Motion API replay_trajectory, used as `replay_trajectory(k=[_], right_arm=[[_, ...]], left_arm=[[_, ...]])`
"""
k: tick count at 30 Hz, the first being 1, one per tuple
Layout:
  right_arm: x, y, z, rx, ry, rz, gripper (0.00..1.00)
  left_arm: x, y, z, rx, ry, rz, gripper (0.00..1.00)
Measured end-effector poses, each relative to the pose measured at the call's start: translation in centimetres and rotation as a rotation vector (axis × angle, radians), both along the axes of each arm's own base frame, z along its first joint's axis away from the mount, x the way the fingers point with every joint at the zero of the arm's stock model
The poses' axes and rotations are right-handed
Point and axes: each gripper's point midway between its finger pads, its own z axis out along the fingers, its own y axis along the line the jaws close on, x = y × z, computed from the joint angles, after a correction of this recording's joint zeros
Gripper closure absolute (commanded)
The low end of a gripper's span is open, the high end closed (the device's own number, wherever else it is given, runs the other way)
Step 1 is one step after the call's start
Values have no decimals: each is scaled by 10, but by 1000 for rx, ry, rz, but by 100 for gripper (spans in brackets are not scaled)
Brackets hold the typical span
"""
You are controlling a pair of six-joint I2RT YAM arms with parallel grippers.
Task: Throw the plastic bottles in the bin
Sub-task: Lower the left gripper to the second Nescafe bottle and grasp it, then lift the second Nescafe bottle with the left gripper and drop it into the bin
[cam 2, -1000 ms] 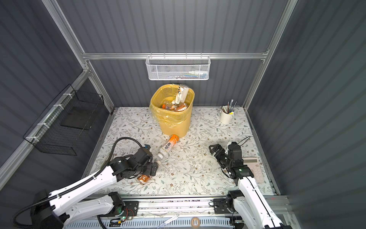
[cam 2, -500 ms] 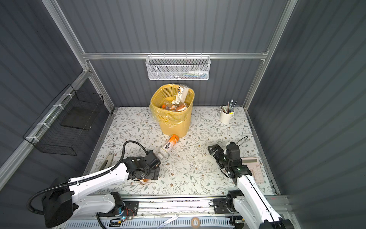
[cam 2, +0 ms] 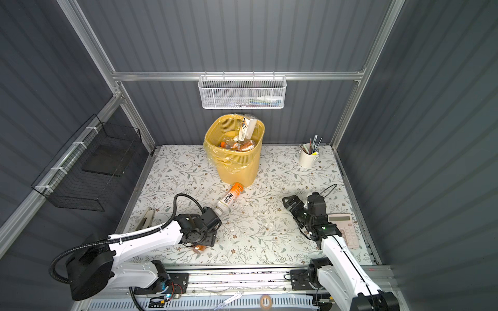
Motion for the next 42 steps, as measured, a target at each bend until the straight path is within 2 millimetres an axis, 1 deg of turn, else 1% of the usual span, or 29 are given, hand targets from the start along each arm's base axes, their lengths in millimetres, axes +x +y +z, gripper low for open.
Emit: replay_trajectory(k=[5,9,11,13,15,18,21,23,24,25,27,29,31,33,35,36,37,39,41,42], right_arm=[[1,0,1,2,-7,2,1],[1,1,1,2,-8,2,1],[1,1,1,2,-6,2,1],[0,0,1,2,-6,2,1],[0,0,1,2,-7,2,1],[0,0,0,1,-6,1,1],[0,0,0,1,-6,1,1],[0,0,0,0,-7,0,1],[0,0,0,0,-8,-1,1],[0,0,1,0,-9,0,1],[0,0,2,1,-13,0,1],[0,0,5,1,-25,0,1],[0,0,8,0,-39,1,1],[-1,-2,12,-6,-53,-1,1],[-3,-3,15,-15,-64,-4,1],[-5,-4,16,-22,-68,-5,1],[-6,-5,17,-29,-73,-7,1],[-9,-8,18,-45,-81,-11,1],[-13,-11,20,-63,-87,-16,1],[-14,-13,21,-70,-91,-19,1]], left_arm=[[-1,-3,-2,-17,4,-1,43],[0,-6,0,-37,-2,-3,46],[1,-9,8,-75,-24,-4,48],[5,-14,22,-133,-68,-5,49],[10,-17,43,-198,-130,-2,50],[21,-17,83,-272,-246,12,53],[39,-15,146,-336,-425,23,56],[52,-11,200,-373,-576,17,57],[58,-11,224,-387,-641,12,58],[64,-11,253,-402,-715,4,58],[75,-14,300,-416,-832,-19,58],[87,-24,346,-422,-941,-54,58],[99,-39,383,-425,-1027,-91,58],[115,-56,412,-413,-1097,-126,57],[139,-79,430,-412,-1139,-167,57],[150,-87,435,-415,-1151,-177,57],[166,-93,438,-418,-1161,-182,56],[198,-99,436,-417,-1168,-176,46],[234,-102,424,-393,-1139,-169,41],[248,-106,421,-388,-1124,-170,37]])
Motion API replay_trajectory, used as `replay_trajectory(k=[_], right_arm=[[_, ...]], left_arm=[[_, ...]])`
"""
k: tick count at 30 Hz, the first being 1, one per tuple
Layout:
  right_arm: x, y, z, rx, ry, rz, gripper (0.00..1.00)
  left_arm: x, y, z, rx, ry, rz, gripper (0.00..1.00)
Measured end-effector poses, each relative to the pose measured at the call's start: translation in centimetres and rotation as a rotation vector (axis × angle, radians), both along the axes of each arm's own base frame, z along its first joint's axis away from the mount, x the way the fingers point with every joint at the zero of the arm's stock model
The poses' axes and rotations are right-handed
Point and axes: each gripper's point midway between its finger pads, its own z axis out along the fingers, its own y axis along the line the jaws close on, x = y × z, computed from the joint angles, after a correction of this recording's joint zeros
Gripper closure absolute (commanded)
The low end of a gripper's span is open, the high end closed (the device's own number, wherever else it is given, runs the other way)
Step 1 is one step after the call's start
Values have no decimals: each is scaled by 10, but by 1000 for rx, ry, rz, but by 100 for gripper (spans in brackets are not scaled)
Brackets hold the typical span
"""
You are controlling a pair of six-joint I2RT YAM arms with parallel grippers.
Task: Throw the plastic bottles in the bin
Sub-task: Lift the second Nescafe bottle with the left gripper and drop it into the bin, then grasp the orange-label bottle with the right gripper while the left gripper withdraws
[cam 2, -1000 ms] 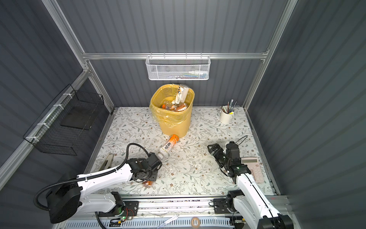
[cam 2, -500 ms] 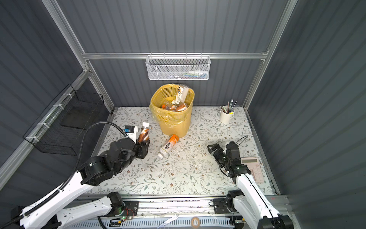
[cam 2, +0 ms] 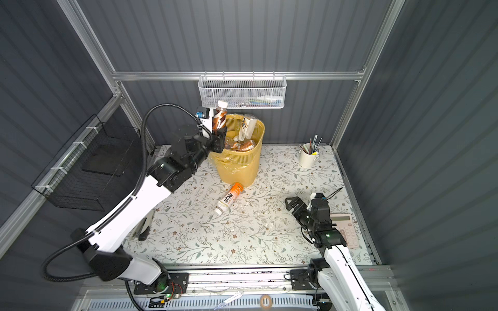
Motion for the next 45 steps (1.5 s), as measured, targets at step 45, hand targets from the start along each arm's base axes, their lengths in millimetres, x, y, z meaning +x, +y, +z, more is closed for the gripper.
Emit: replay_trajectory(k=[45], right_arm=[[47,223,-13,-132,267,109,1]], left_arm=[[-165,180,-246,-45,540,376,0]])
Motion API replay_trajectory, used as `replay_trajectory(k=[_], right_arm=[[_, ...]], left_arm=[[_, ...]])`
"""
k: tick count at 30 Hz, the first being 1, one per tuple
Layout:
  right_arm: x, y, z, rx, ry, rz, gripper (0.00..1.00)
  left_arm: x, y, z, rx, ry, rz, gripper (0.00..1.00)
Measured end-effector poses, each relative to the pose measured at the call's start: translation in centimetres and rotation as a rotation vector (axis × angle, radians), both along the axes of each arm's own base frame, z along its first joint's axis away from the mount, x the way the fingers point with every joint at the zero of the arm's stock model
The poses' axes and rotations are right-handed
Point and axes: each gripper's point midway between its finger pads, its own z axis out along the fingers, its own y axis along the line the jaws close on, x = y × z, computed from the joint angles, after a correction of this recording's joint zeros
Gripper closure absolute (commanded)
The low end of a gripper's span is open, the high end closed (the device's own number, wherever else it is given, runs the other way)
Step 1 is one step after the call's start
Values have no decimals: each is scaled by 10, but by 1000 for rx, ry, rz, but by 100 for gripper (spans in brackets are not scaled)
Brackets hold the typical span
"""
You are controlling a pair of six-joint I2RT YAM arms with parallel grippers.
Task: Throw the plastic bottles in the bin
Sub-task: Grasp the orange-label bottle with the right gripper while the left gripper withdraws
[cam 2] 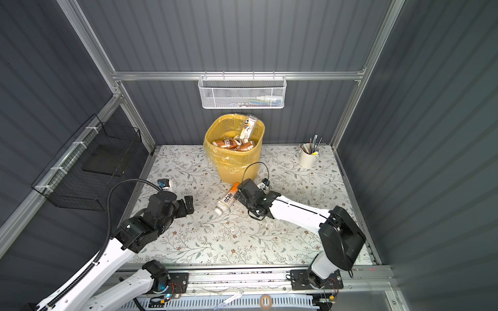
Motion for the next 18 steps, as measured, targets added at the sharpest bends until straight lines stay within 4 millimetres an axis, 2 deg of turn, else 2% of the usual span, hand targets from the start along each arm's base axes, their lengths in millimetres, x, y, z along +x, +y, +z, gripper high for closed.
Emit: replay_trajectory(k=[4,7,12,18], right_arm=[[7,29,-7,-16,24,1,1],[13,41,-17,-43,48,-5,1],[24,54,-34,-112,78,-3,2],[32,60,-56,-201,111,13,9]], left_arm=[[-8,6,-22,2,62,34,0],[-13,8,-33,-4,87,47,0],[-17,7,-45,-18,119,46,0],[-18,4,-54,-14,154,36,0]])
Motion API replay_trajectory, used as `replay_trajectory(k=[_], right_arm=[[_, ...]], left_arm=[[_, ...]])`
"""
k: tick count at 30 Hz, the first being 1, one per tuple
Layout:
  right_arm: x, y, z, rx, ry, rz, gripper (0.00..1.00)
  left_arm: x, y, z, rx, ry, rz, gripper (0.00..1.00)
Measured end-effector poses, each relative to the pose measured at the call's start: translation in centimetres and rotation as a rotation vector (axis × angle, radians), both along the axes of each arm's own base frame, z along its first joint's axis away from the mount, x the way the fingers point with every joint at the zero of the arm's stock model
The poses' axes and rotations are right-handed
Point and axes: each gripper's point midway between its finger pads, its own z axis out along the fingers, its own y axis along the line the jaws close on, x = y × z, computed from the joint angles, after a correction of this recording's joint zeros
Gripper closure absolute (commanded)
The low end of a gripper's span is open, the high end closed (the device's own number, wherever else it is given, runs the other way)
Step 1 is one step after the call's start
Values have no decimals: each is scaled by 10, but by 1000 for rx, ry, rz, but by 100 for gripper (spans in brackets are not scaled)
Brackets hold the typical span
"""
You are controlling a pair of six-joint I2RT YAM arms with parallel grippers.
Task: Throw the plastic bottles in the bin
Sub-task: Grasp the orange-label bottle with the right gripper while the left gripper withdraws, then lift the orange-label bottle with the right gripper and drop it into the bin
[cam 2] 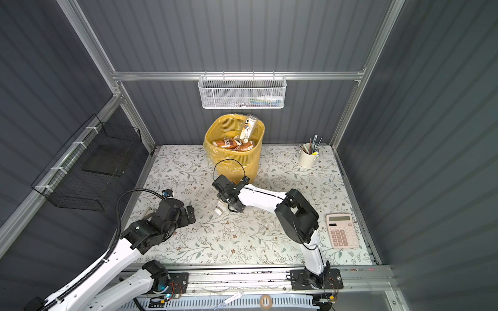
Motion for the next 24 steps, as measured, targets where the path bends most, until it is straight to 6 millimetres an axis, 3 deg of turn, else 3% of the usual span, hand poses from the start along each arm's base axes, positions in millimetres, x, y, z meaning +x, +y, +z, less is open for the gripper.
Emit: replay_trajectory(k=[8,15,20,24], right_arm=[[-3,-6,-34,-60,66,47,35],[-26,-30,-34,-42,71,73,48],[-41,-53,-2,-23,3,101,49],[-37,-63,62,29,-158,131,49]], left_arm=[[-1,0,1,-2,-3,0,0],[-2,1,0,-2,2,-2,0],[-3,1,-7,10,24,-4,0],[-5,2,-15,19,44,0,0]])
